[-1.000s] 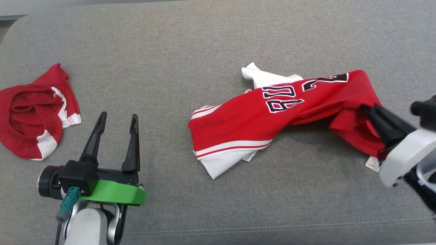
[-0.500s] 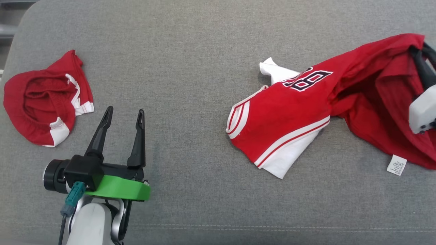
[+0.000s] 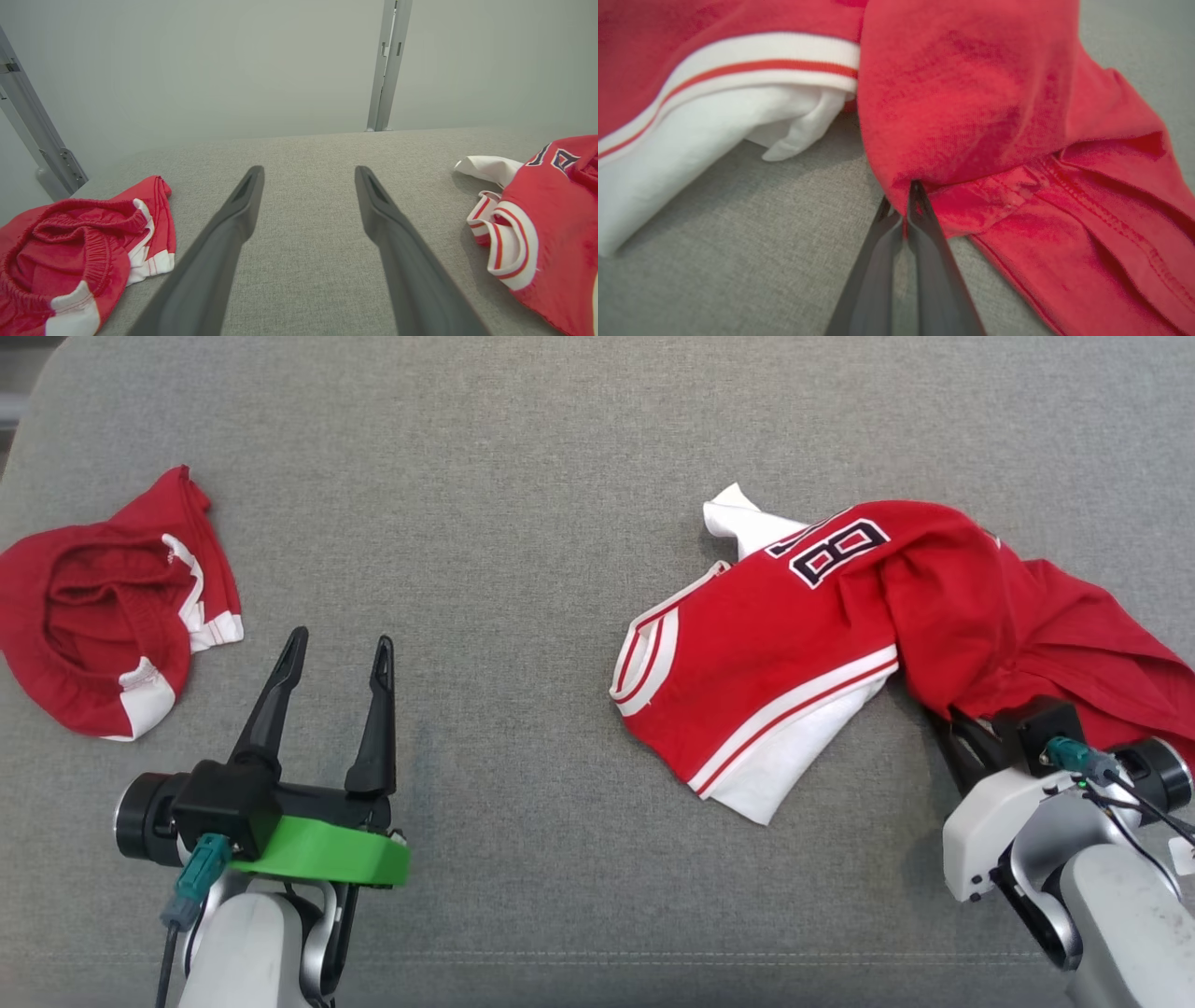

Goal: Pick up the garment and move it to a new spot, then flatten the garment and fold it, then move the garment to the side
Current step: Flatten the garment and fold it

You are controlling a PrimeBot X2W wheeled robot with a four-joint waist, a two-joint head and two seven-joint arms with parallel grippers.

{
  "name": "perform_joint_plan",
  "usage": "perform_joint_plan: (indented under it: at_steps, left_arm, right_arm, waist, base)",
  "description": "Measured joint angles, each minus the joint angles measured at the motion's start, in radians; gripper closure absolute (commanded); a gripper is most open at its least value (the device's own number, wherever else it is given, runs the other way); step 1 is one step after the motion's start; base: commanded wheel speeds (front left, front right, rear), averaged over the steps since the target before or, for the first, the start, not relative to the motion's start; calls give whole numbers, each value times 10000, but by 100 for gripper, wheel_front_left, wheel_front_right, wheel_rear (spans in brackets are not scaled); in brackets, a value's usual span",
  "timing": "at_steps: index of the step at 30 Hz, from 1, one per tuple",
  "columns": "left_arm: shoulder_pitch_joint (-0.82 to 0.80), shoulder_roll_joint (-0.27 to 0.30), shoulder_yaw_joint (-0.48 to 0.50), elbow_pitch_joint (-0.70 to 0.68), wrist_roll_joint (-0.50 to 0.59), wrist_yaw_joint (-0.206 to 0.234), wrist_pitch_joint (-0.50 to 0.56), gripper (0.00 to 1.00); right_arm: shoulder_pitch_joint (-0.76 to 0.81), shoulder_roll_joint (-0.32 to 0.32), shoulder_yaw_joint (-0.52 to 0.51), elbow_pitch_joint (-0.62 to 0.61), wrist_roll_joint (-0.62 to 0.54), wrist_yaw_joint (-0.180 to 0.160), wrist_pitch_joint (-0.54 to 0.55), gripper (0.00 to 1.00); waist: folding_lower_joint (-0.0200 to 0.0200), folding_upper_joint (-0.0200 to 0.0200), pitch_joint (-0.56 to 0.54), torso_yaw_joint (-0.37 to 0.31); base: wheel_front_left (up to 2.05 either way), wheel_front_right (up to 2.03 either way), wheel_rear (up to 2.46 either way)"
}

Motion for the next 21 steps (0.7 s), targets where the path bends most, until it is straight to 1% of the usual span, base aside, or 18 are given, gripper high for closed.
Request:
perform_joint_plan:
  at_steps: [4,8,10,11,12,14,16,21]
  left_arm:
    - [-1,35,54,-44,12,0,2,0]
    - [-1,38,71,-42,13,0,0,0]
    - [-1,36,75,-36,15,0,2,0]
    - [-2,36,73,-33,13,0,2,0]
    - [-4,36,69,-17,13,0,2,0]
    - [-15,27,48,-6,13,0,2,0]
    - [-26,25,42,17,13,0,2,0]
    - [-45,29,115,15,13,0,0,0]
  right_arm:
    - [687,320,-155,-752,399,0,594,100]
    - [1371,502,-466,-1847,598,0,1570,100]
    - [1602,700,-495,-2330,782,-2,1797,100]
    - [1668,765,-470,-2474,813,2,1937,71]
    - [1756,872,-495,-2573,1005,0,1975,0]
    - [1907,991,-527,-2731,1204,0,1971,0]
    - [2088,1195,-642,-2964,1657,-6,1950,0]
    - [2385,1287,-982,-3898,2625,-2,1864,0]
  waist:
    - [0,0,46,-154]
    - [0,0,75,-293]
    - [0,0,85,-331]
    - [0,0,86,-347]
    - [0,0,80,-353]
    - [0,0,68,-344]
    - [0,0,43,-324]
    - [0,0,-33,-325]
  base:
    - [0,0,0]
    - [0,0,0]
    - [0,0,0]
    - [0,0,0]
    - [0,0,0]
    - [0,0,0]
    - [0,0,0]
    - [0,0,0]
